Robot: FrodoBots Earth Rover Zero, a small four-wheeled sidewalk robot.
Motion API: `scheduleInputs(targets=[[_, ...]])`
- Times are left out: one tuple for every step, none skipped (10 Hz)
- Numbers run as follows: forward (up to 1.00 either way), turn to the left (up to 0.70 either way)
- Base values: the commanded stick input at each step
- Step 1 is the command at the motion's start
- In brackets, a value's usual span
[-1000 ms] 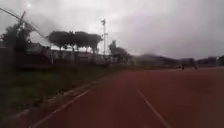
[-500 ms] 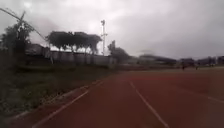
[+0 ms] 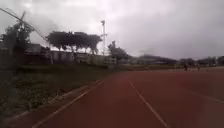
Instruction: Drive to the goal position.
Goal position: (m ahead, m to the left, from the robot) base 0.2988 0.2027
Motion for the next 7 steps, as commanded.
scheduleInputs(targets=[[0.50,-0.13],[0.50,0.00],[0.50,0.00],[0.50,0.00],[0.50,0.00],[0.50,0.00],[0.50,0.00]])
